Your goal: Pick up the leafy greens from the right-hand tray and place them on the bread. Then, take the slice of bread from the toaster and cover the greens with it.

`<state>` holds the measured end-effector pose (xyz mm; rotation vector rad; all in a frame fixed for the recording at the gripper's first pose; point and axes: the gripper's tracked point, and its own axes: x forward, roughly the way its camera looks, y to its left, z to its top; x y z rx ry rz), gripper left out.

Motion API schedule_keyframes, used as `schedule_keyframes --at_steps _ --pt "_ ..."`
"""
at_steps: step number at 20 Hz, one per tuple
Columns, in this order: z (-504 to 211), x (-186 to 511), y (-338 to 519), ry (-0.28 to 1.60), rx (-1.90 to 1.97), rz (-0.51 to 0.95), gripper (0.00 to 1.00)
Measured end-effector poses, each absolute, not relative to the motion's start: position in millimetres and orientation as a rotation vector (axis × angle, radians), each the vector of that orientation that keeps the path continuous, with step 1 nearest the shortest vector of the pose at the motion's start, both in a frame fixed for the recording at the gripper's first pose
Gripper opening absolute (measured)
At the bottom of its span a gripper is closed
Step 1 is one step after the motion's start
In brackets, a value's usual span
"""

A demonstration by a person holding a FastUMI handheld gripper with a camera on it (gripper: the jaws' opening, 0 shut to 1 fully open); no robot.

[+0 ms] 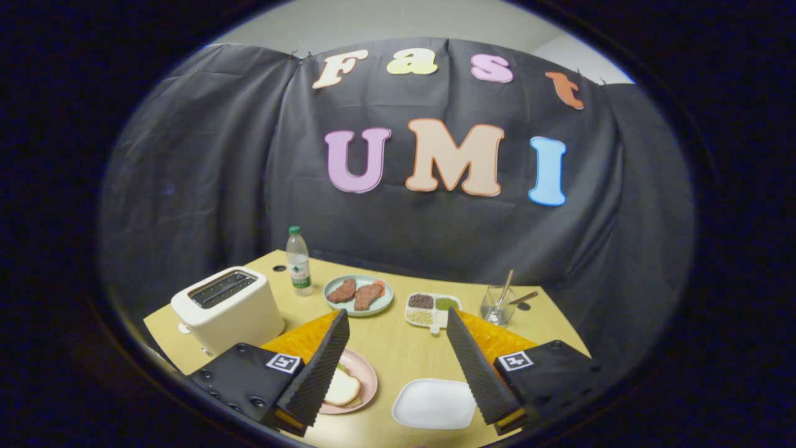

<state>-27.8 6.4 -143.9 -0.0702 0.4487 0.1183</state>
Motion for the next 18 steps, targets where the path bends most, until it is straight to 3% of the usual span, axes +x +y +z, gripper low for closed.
schedule_keyframes --at_steps 9,18 --pt "-68.3 -8.1 -10.9 0.243 -0.083 -0.004 1.0" --pt "-53.5 -2.1 -14.0 0.215 -0.044 -0.036 1.0"
